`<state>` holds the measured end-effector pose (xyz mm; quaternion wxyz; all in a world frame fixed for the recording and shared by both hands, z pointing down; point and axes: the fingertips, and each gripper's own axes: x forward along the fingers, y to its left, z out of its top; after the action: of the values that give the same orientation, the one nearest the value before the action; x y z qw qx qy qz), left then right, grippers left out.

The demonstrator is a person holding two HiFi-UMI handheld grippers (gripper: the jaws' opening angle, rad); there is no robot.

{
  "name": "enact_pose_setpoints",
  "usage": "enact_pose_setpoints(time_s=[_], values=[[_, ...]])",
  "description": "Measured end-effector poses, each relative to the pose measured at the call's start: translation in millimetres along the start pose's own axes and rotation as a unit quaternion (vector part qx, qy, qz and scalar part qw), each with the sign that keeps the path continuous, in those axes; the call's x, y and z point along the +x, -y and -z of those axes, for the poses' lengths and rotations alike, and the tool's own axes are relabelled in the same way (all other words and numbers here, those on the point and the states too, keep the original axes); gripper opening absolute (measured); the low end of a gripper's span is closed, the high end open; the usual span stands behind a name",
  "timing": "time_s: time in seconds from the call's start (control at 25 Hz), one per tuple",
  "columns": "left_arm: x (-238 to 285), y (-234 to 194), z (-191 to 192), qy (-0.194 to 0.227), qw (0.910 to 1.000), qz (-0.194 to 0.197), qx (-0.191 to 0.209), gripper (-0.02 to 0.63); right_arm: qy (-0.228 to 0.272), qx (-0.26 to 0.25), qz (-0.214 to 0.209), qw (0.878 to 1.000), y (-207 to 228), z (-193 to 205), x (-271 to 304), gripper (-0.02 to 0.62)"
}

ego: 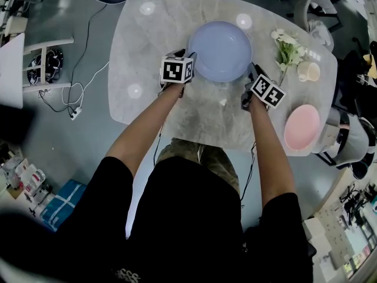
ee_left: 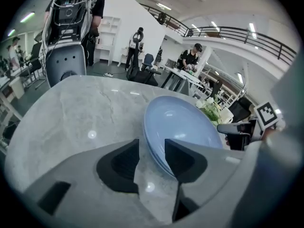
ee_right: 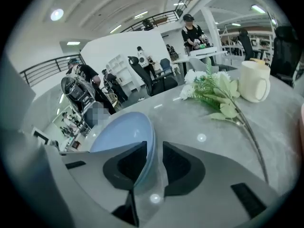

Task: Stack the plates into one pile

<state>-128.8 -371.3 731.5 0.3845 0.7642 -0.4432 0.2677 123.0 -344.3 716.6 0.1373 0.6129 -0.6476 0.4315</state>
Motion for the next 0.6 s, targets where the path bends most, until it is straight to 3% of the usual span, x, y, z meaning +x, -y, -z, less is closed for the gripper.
enact_pose_setpoints(time_s=[0.16, 0.48, 0.6], values=[[13.6, -0.8, 2.3, -0.005, 0.9970, 0.042, -0.066, 0.175, -0.008, 0.068, -0.026, 0.997, -8.4, 1.2, 15.6, 0.095], [23.2, 2.7, 10.0, -0.002, 0.9926, 0.074, -0.096, 0.127, -0.010, 0.059, -0.031, 0.998, -4.4, 13.5, 30.0, 0.095], [25.7, 1.6, 6.7, 0.001, 0.9923, 0.071, -0.102, 0.120, -0.015, 0.041, -0.027, 0.999, -7.4, 11.9, 35.6, 0.064]])
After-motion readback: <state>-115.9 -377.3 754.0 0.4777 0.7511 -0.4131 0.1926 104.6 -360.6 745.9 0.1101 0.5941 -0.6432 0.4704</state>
